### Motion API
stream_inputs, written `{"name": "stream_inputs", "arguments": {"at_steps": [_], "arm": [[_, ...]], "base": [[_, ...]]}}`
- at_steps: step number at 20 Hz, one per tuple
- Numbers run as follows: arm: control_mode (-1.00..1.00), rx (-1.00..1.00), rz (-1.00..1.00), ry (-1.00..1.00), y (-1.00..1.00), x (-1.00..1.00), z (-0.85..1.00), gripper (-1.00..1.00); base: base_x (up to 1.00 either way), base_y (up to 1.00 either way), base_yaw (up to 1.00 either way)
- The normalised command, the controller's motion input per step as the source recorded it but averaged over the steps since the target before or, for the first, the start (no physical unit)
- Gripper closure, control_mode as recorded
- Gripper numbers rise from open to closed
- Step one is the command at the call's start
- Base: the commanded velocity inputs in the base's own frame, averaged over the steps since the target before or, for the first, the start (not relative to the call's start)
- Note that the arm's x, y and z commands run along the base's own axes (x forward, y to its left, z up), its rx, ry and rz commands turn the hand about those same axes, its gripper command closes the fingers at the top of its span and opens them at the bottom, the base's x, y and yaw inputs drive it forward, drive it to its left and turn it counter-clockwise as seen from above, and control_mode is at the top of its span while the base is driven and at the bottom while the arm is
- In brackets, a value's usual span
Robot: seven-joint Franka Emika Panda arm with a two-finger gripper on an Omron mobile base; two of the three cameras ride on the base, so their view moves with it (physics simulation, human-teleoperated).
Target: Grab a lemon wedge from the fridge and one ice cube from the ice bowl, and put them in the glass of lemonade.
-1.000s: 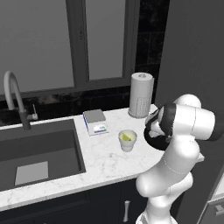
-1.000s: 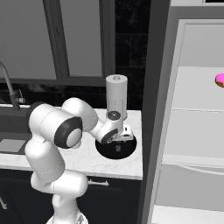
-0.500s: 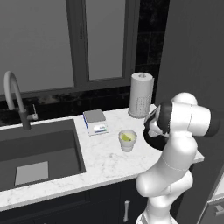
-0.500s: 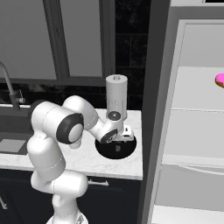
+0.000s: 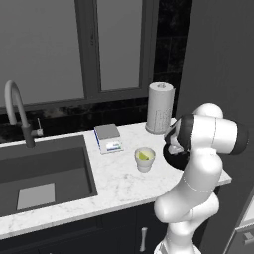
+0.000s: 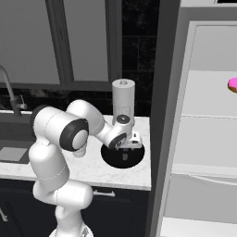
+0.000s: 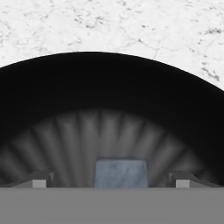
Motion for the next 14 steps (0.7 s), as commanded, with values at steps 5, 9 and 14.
{"name": "stream_inputs", "arguments": {"at_steps": [5, 9, 14], "arm": [[-1.0, 0.0, 0.0, 0.0, 0.0, 0.0, 0.0, 1.0], [-1.0, 0.0, 0.0, 0.0, 0.0, 0.0, 0.0, 1.0], [-1.0, 0.0, 0.0, 0.0, 0.0, 0.09, 0.03, 1.0]], "base": [[0.0, 0.0, 0.0], [0.0, 0.0, 0.0], [0.0, 0.0, 0.0]]}}
